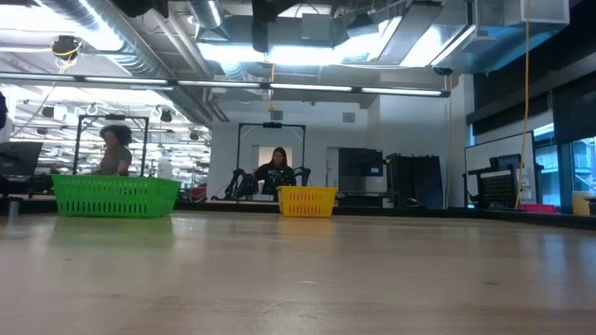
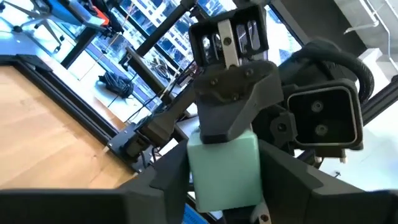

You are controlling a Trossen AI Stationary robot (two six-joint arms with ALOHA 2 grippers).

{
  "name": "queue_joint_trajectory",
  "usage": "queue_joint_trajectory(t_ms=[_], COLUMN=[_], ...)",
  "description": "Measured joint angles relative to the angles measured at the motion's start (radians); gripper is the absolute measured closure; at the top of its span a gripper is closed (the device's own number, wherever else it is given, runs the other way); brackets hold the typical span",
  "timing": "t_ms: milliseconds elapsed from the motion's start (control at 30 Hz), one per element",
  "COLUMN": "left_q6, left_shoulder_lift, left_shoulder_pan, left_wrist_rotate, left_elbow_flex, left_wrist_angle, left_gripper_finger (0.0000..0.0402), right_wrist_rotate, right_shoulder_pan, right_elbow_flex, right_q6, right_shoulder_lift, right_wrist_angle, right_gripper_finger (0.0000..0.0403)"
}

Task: Sort & place blocks by color
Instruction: Put the light blue block into the blue bin

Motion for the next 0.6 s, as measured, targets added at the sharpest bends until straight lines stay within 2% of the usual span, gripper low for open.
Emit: queue_joint_trajectory(t_ms=[200, 300, 433, 533, 600], left_q6=[0.007, 0.006, 0.020, 0.095, 0.149], left_shoulder_lift=[-0.020, -0.042, -0.110, -0.183, -0.234], left_shoulder_pan=[0.054, 0.099, 0.161, 0.182, 0.179], left_wrist_rotate=[0.110, 0.188, 0.284, 0.305, 0.280], left_elbow_flex=[0.000, -0.001, -0.001, -0.015, -0.037], left_wrist_angle=[-0.001, -0.011, -0.080, -0.167, -0.175], left_gripper_finger=[0.0197, 0.0190, 0.0190, 0.0190, 0.0189], right_wrist_rotate=[0.041, 0.048, 0.064, 0.068, 0.067], right_shoulder_pan=[0.001, 0.001, 0.000, 0.000, 0.001], right_elbow_flex=[0.001, 0.001, 0.000, 0.000, -0.001], right_q6=[0.005, 0.013, 0.113, 0.213, 0.275], right_shoulder_lift=[-0.028, -0.057, -0.116, -0.164, -0.190], right_wrist_angle=[-0.062, -0.113, -0.260, -0.372, -0.430], right_gripper_finger=[0.0259, 0.0263, 0.0264, 0.0263, 0.0263])
